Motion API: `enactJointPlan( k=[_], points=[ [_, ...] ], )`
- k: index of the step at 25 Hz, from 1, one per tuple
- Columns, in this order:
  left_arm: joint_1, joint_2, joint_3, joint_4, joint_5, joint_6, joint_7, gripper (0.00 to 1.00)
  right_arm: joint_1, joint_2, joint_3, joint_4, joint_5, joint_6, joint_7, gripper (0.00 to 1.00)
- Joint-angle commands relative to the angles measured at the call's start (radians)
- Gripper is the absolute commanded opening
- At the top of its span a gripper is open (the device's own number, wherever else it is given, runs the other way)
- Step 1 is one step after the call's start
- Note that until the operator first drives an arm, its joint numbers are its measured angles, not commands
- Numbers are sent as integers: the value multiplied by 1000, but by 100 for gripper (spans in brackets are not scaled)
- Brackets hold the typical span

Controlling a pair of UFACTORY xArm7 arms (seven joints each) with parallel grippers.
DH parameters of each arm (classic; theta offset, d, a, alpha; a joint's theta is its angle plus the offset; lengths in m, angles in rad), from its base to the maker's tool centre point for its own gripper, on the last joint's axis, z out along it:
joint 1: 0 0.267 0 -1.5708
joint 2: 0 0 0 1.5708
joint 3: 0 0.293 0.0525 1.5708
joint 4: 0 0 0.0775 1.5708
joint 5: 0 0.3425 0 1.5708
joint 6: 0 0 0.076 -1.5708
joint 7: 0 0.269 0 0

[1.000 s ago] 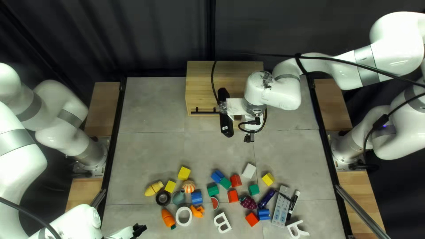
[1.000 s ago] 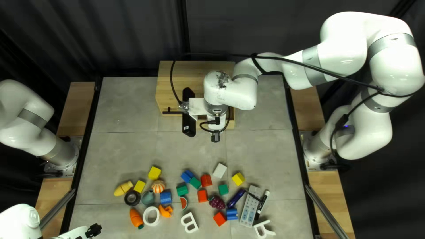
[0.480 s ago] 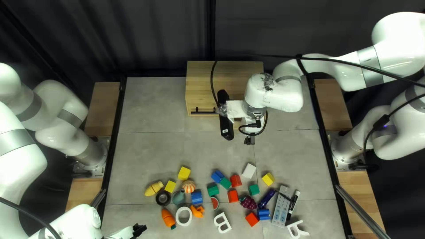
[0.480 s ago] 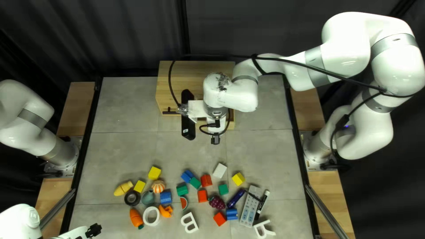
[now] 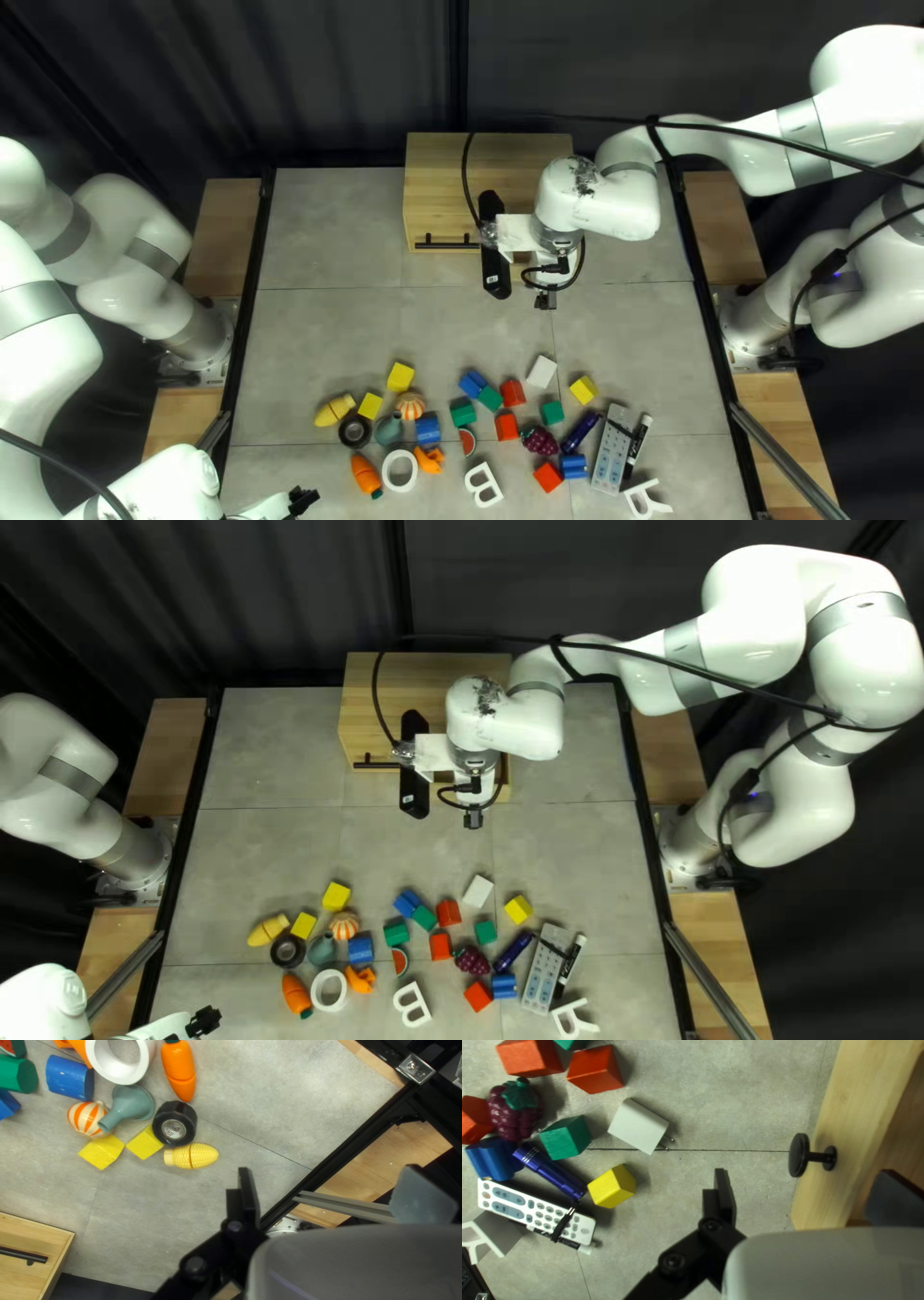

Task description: Open drawers and place objects into drawer and close

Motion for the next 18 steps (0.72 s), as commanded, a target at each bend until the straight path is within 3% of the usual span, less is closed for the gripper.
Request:
enactJointPlan(
  k=[1, 18],
  points=[
    [0, 0, 0, 0, 0, 0, 0, 100, 6, 10, 6, 1, 10, -14, 7, 100],
    [0, 0, 0, 0, 0, 0, 0, 100, 30, 22, 31, 42, 18, 14, 25, 100]
  ],
)
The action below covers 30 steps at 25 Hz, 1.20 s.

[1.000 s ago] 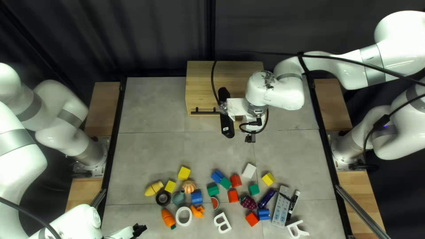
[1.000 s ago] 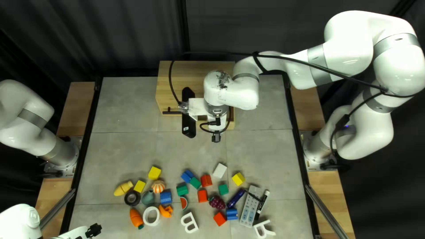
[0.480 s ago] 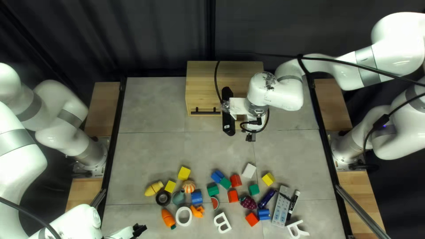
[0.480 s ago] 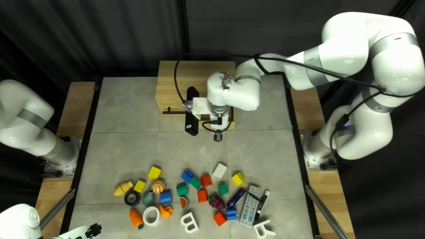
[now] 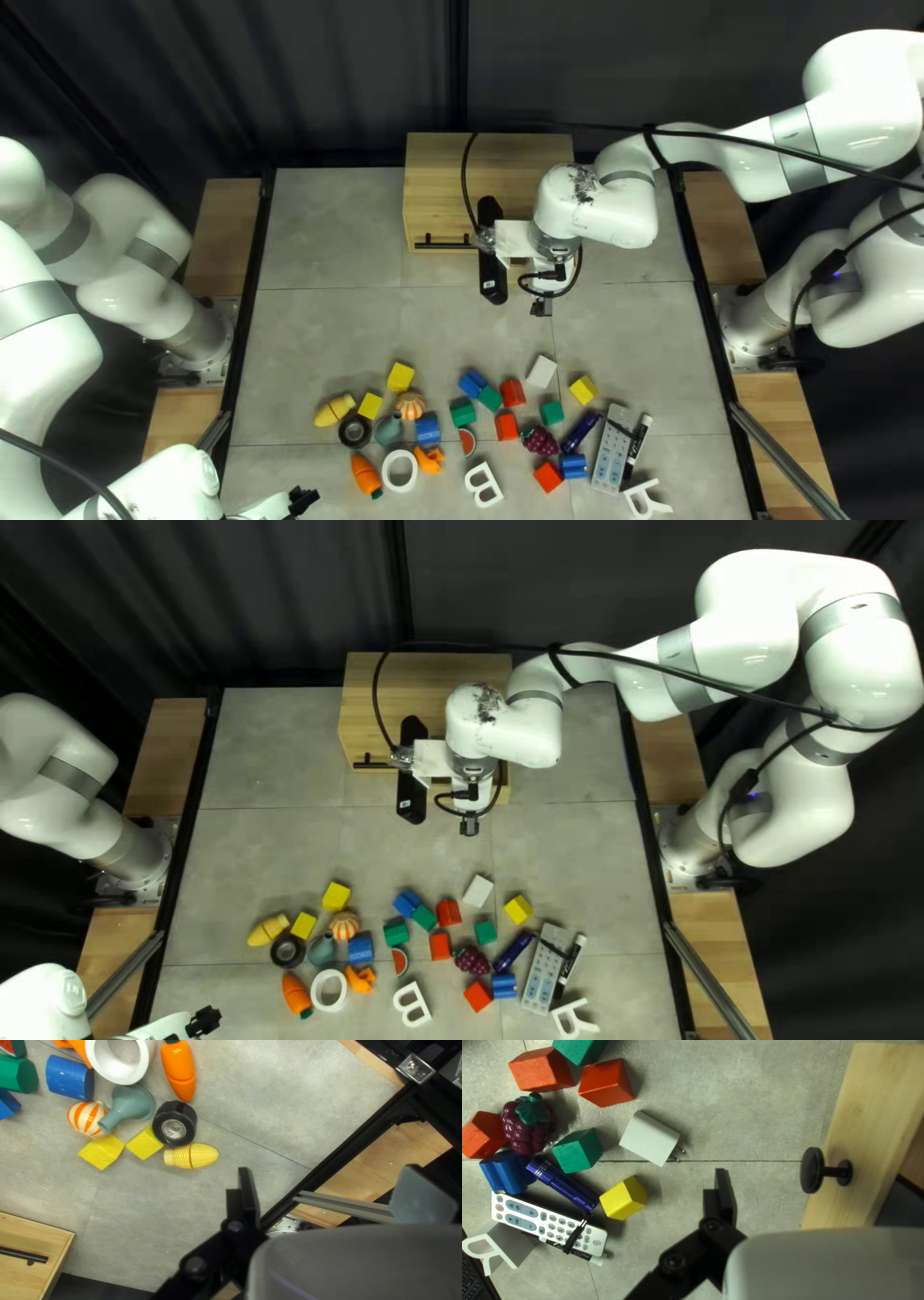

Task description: Open drawers and place objects into drawer and close

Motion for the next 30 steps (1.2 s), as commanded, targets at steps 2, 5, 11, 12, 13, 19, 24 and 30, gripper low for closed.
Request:
enactJointPlan(
  k=[2, 5, 11, 12, 13, 19, 24, 30],
  points=[
    [0, 0, 0, 0, 0, 0, 0, 100, 4, 4, 4, 3, 0, 0, 0, 100],
    [0, 0, 0, 0, 0, 0, 0, 100, 4, 11, 4, 3, 2, -7, -2, 100],
    [0, 0, 0, 0, 0, 0, 0, 100, 6, 8, 6, 8, 2, 0, 1, 100],
    [0, 0, 0, 0, 0, 0, 0, 100, 8, 6, 8, 11, 0, 4, 4, 100],
    [0, 0, 0, 0, 0, 0, 0, 100, 8, 6, 8, 11, -1, 5, 6, 100],
    [0, 0, 0, 0, 0, 0, 0, 100, 5, 8, 5, 10, -6, 4, 2, 100],
    [0, 0, 0, 0, 0, 0, 0, 100, -3, 15, -3, -5, -14, -18, -1, 100],
    [0, 0, 0, 0, 0, 0, 0, 100, 0, 8, 0, -3, -24, -12, 15, 100]
  ],
)
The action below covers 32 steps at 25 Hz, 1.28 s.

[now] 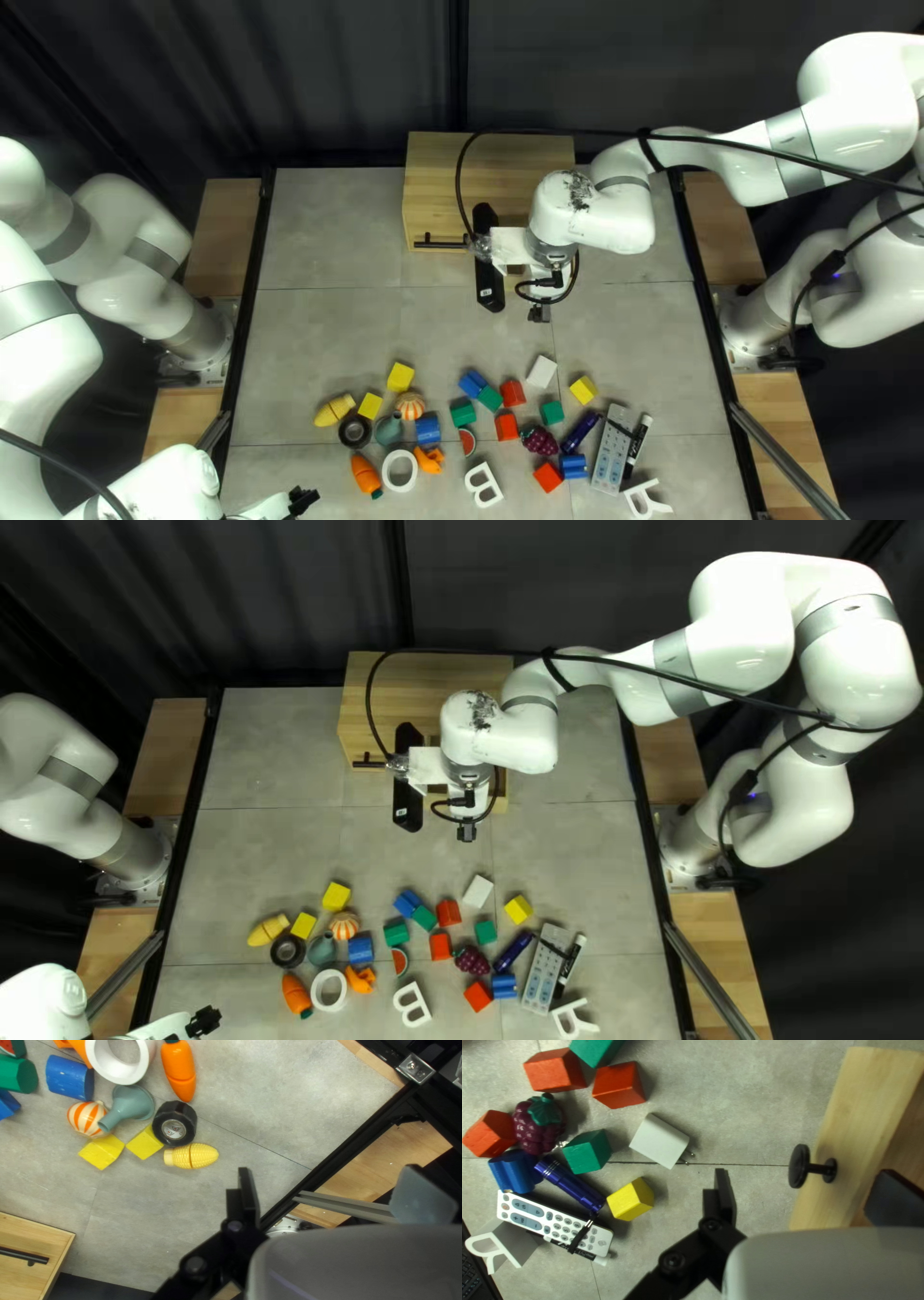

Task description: Open drawers and place objects into drawer and close

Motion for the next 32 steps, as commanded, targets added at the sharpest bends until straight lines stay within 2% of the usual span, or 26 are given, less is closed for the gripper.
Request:
enactJointPlan(
  k=[1, 14, 32],
  points=[
    [0, 0, 0, 0, 0, 0, 0, 100, 3, -8, 4, 9, -6, 15, 12, 100],
    [0, 0, 0, 0, 0, 0, 0, 100, 27, -20, 28, 5, -49, 10, 33, 100],
    [0, 0, 0, 0, 0, 0, 0, 100, 16, 4, 17, 27, -69, 32, 58, 100]
  ],
)
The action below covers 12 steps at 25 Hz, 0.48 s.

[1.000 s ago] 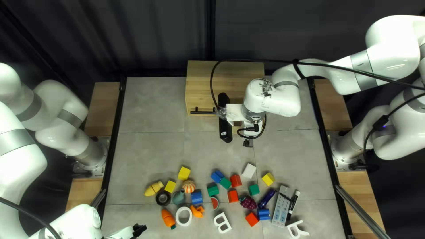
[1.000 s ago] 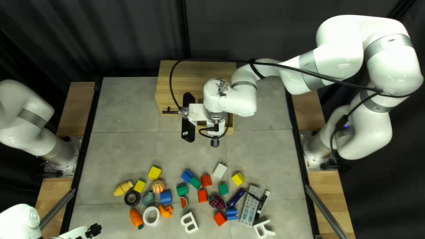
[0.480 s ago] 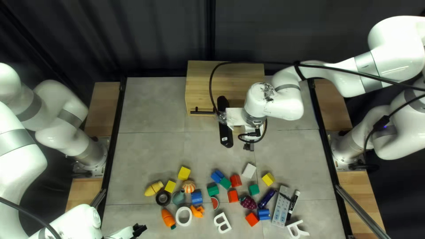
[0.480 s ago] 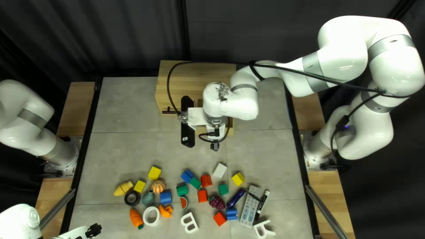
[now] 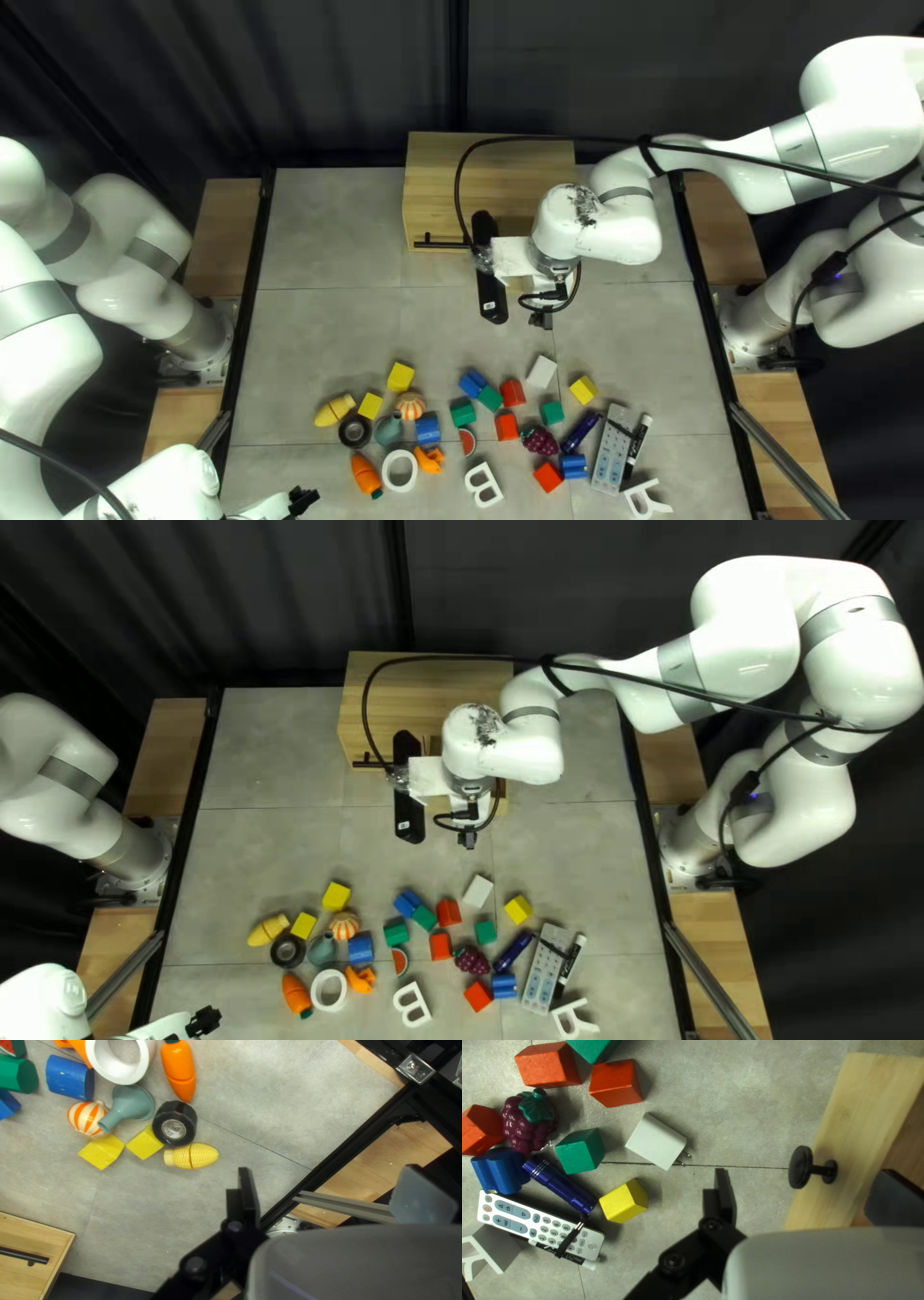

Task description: Open drawers and place objects into drawer and close

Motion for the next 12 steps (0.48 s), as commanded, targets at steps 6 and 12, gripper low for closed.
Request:
enactJointPlan(
  k=[6, 12],
  points=[
    [0, 0, 0, 0, 0, 0, 0, 100, -12, 17, -12, -11, -1, -1, 30, 100],
    [0, 0, 0, 0, 0, 0, 0, 100, -7, 15, -7, -5, 14, 0, 41, 100]
  ],
)
